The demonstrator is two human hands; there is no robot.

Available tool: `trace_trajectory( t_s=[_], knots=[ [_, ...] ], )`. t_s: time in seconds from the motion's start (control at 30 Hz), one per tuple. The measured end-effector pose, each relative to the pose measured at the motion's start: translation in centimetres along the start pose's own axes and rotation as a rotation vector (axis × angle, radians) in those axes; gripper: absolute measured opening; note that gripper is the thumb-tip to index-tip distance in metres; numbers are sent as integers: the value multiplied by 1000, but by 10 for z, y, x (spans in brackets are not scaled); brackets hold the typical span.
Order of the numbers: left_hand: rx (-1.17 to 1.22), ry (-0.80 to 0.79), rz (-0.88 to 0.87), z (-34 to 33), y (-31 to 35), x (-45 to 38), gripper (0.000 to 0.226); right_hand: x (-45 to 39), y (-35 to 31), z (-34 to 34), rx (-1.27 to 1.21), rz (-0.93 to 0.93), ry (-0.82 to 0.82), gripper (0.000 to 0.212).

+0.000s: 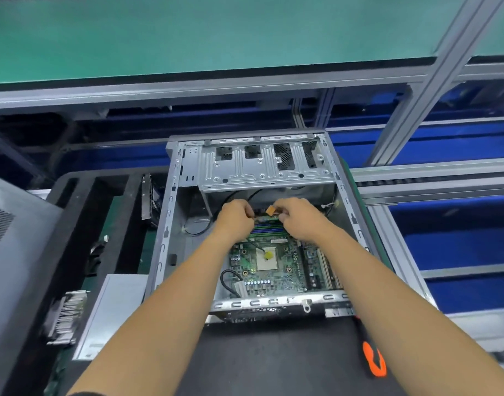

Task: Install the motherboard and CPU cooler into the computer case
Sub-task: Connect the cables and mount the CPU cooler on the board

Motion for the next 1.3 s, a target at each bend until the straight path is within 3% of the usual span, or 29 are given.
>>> trace_trajectory(
  t_s=[0.13, 0.2, 0.33, 0.47, 0.57, 0.67, 0.87, 1.0, 1.1, 1.3],
  knots=[
    [-252, 82, -51, 1, 1, 1, 28, 0, 0, 1, -46, 8, 7, 27],
    [-339, 116, -179, 0, 14, 7, 34, 1, -1, 3, -18, 0, 5, 23],
    [-156, -102, -438, -17, 40, 25, 31, 4, 1, 1, 37, 2, -55, 20],
    [-34, -128, -376, -18, 39, 21, 15, 7, -4, 11, -24, 39, -28, 14],
    [-98, -267, -298, -34, 33, 23, 14, 11, -6, 44, -251, 57, 162, 13],
    [-204, -418, -335, -50, 37, 32, 19, 15, -2, 80, -471, 64, 334, 17],
    [-267, -719, -381, -79, 41, 58, 31, 9, 6, 98, -416, 40, 371, 20],
    [-197, -722, -339, -78, 45, 56, 33, 5, 16, 110, -455, 11, 521, 23],
    [-178, -651, -295, -72, 50, 45, 22, 3, 13, 109, -369, 13, 517, 21],
    [-117, -606, -236, -73, 64, 34, 21, 10, 9, 112, -337, 17, 568, 16]
  ],
)
Point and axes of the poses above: each hand's wrist, its own x-axis away from the middle knuckle, its own z-axis out of the back of the hand, y = z × x, the point moved 8 cm from there along -x, towards the middle knuckle, and after that the axes turned 11 degrees about z, right-handed, at the moved point
